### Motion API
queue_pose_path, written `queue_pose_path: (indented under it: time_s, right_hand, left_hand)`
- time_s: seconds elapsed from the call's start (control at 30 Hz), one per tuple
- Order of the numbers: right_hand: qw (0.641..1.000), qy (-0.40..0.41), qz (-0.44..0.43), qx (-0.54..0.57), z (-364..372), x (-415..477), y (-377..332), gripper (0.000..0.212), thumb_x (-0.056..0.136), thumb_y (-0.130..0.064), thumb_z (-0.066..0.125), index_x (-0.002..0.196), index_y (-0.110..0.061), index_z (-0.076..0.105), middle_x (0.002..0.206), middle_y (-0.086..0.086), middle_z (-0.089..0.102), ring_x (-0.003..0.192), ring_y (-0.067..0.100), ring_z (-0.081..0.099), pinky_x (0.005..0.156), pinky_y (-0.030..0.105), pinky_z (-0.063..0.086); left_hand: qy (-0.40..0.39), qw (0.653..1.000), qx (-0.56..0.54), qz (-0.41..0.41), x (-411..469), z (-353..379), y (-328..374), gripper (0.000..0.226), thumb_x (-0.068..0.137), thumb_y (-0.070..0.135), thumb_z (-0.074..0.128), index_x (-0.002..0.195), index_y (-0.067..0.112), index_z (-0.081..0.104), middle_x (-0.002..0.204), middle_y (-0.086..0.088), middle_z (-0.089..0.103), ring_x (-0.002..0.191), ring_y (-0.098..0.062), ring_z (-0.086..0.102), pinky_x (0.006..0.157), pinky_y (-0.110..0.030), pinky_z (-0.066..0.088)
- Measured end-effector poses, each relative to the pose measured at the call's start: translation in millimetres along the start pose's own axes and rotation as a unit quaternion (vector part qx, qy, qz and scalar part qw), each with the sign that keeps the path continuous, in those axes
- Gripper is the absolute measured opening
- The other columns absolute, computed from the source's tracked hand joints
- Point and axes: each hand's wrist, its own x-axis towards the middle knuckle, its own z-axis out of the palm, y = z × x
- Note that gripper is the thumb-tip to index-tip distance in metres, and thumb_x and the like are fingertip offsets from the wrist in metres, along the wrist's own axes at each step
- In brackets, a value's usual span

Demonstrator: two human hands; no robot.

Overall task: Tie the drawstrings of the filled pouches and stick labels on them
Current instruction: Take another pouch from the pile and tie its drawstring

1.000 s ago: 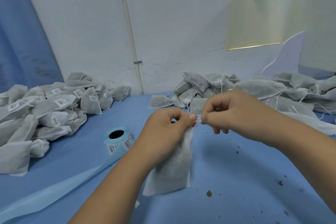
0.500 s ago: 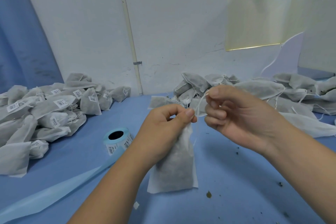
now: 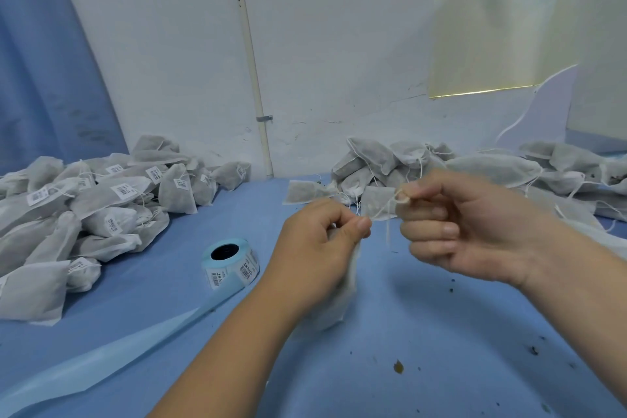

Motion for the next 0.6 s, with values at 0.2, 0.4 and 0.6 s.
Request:
queue_pose_path:
  time_s: [0.2,0.4,0.6]
  right_hand:
    - [0.986,-0.002,-0.107,0.128,16,6,20,0.009,0.065,-0.015,0.07,0.067,-0.012,0.062,0.052,-0.006,0.018,0.036,0.006,0.021,0.037,0.018,0.018]
    - [0.997,-0.072,0.036,0.002,5,-1,0,0.01,0.074,-0.015,0.057,0.064,-0.015,0.054,0.056,-0.008,0.017,0.038,0.005,0.02,0.035,0.017,0.019]
    - [0.994,-0.077,0.073,-0.012,-10,-4,-12,0.01,0.067,-0.016,0.059,0.06,-0.015,0.052,0.055,-0.007,0.022,0.037,0.006,0.027,0.035,0.019,0.022]
  left_hand:
    - [-0.013,0.998,-0.055,-0.014,-2,5,3,0.027,0.092,0.027,0.064,0.066,0.031,0.065,0.06,0.014,0.059,0.052,0.002,0.042,0.052,-0.01,0.032]
    - [0.027,1.0,-0.01,-0.001,1,-5,3,0.021,0.091,0.024,0.065,0.071,0.021,0.065,0.059,0.024,0.053,0.056,0.003,0.044,0.056,-0.012,0.033]
    - [0.019,0.998,0.035,0.05,2,2,3,0.02,0.089,0.02,0.069,0.07,0.017,0.064,0.068,0.016,0.055,0.069,0.005,0.05,0.064,-0.009,0.036]
